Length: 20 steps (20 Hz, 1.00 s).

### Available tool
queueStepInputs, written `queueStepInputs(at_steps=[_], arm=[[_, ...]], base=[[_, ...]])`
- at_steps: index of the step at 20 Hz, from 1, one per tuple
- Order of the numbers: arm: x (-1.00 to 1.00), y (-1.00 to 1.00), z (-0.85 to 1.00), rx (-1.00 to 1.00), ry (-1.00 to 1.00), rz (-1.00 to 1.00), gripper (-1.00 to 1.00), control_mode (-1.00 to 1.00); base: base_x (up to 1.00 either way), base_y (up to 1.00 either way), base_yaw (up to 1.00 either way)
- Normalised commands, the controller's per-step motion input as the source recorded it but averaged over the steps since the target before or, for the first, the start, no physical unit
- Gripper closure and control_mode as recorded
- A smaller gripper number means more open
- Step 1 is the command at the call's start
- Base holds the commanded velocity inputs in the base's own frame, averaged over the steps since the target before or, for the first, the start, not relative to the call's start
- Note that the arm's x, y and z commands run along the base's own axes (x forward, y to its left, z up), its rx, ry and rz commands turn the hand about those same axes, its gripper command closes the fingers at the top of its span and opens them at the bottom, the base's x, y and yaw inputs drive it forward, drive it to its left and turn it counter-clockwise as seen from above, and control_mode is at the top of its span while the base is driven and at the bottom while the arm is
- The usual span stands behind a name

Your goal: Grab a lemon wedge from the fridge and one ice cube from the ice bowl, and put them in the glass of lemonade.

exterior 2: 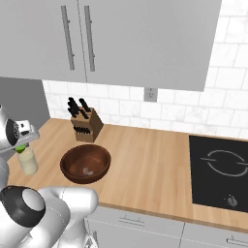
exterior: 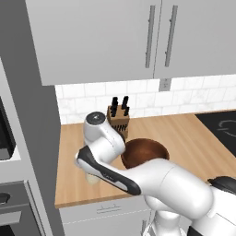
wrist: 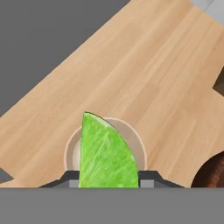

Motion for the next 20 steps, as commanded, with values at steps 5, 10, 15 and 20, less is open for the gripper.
queueStepInputs(at_steps=[5, 10, 15, 20], arm=[[0.01, 0.0, 0.0, 0.01, 0.0, 0.0, 1.0, -1.0], [0.05, 0.0, -0.09, 0.0, 0.0, 0.0, 1.0, -1.0], [0.0, 0.0, -0.01, 0.0, 0.0, 0.0, 1.0, -1.0], [0.0, 0.0, 0.0, 0.0, 0.0, 0.0, -1.0, -1.0]], base=[[0.0, 0.0, 0.0], [0.0, 0.0, 0.0], [0.0, 0.0, 0.0], [0.0, 0.0, 0.0]])
